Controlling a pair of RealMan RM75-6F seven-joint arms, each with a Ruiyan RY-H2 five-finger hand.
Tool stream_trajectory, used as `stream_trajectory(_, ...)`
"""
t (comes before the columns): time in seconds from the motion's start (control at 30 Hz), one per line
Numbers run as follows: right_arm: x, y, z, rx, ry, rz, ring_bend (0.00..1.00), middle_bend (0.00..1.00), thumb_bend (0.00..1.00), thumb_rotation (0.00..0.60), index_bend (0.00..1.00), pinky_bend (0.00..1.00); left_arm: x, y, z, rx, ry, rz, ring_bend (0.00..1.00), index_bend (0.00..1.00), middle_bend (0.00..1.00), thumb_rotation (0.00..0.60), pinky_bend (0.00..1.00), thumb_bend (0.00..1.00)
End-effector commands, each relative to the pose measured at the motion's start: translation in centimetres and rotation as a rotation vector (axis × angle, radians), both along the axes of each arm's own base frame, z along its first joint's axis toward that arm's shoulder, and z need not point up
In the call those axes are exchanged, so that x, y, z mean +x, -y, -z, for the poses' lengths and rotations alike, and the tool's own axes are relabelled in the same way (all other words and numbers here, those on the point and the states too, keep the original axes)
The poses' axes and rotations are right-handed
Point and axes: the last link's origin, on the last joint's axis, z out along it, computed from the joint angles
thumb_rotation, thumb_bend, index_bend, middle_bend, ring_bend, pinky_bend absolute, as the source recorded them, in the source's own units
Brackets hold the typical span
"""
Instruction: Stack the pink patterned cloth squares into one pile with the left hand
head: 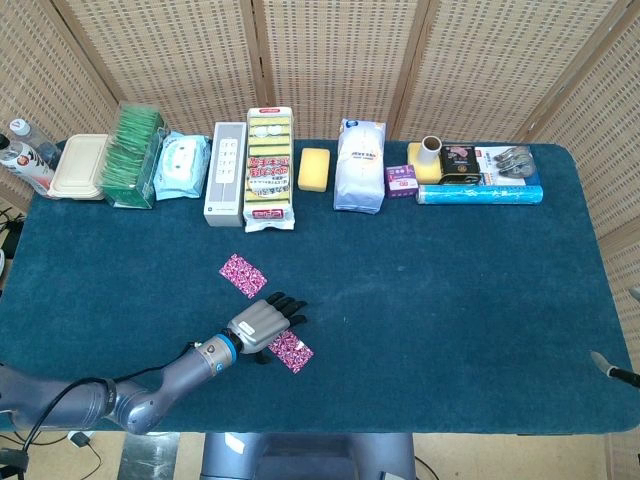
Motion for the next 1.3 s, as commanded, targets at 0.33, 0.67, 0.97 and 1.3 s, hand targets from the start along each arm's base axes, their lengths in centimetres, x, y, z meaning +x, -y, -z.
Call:
stream_trajectory(0.33,-0.1,-0.1,-0.4,-0.01,0.012,0.0,0.0,0.05,0.04,0.6,0.14,0.0,0.9,1.2,1.8,0.002,-0.012,0.018,0.0,0.22,0.0,0.6,0.03,0.19)
stream_trajectory(0.67,-0.2,-0.1,-0.5,-0.012,0.017,-0.001,0.0,0.05,0.04,0.6,0.14,0.0,1.2,1.3,2.3,0.022,-0.018,0.029,0.0,0.26,0.0,0.6,0.03,0.19)
stream_trajectory(0.97,-0.2,-0.2,-0.5,-0.018,0.011,-0.001,0.0,0.05,0.04,0.6,0.14,0.0,1.2,1.3,2.5,0.029,-0.028,0.041,0.0,0.34,0.0,0.6,0.03,0.19)
stream_trajectory(1.3,-0.1,-0.2,-0.4,-0.017,0.011,-0.003,0.0,0.05,0.04,0.6,0.14,0.0,1.0,1.2,2.7,0.046,-0.03,0.052,0.0,0.38,0.0,0.6,0.03,0.2)
